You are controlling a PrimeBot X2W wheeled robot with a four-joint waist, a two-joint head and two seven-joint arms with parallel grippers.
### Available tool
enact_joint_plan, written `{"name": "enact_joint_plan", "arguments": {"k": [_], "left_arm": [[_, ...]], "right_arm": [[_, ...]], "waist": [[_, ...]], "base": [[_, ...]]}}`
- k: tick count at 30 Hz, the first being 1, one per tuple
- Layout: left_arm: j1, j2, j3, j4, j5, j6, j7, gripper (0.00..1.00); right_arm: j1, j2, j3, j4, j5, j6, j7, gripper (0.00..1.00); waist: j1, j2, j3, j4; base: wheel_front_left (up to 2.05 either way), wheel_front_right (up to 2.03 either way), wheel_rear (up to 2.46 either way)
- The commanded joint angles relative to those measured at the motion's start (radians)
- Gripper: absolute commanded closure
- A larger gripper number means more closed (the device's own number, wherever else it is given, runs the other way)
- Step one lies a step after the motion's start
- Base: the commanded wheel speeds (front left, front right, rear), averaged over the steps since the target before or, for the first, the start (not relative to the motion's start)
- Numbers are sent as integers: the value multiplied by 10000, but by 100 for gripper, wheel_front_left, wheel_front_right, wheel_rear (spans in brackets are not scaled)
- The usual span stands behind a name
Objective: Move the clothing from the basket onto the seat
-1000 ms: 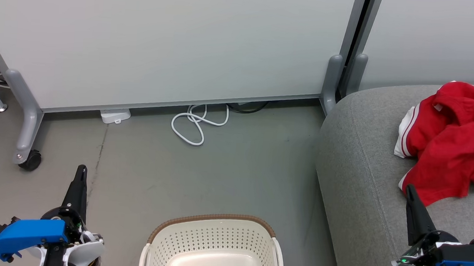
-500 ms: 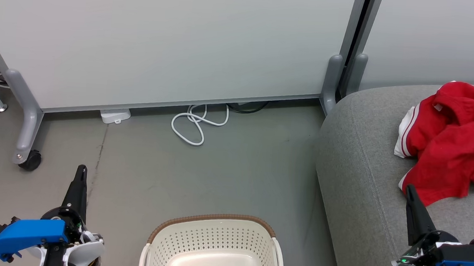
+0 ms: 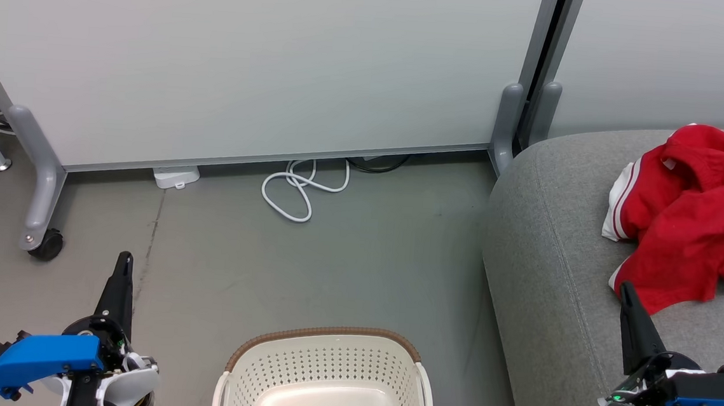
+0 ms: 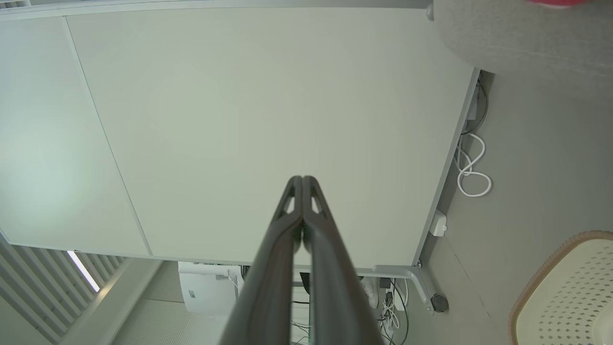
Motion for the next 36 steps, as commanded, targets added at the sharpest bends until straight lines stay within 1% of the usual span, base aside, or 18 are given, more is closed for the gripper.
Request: {"name": "enact_joint_plan", "arguments": {"k": [1, 36], "left_arm": [[-105, -18, 20, -5, -31, -36, 33, 100], [-105, -18, 19, -6, -32, -36, 32, 100]], "right_arm": [[-124, -63, -14, 19, 26, 6, 24, 100], [-124, -63, -13, 19, 26, 4, 23, 100]], "waist": [[0, -1, 0, 0], [0, -1, 0, 0]], "base": [[0, 0, 0], [0, 0, 0]]}}
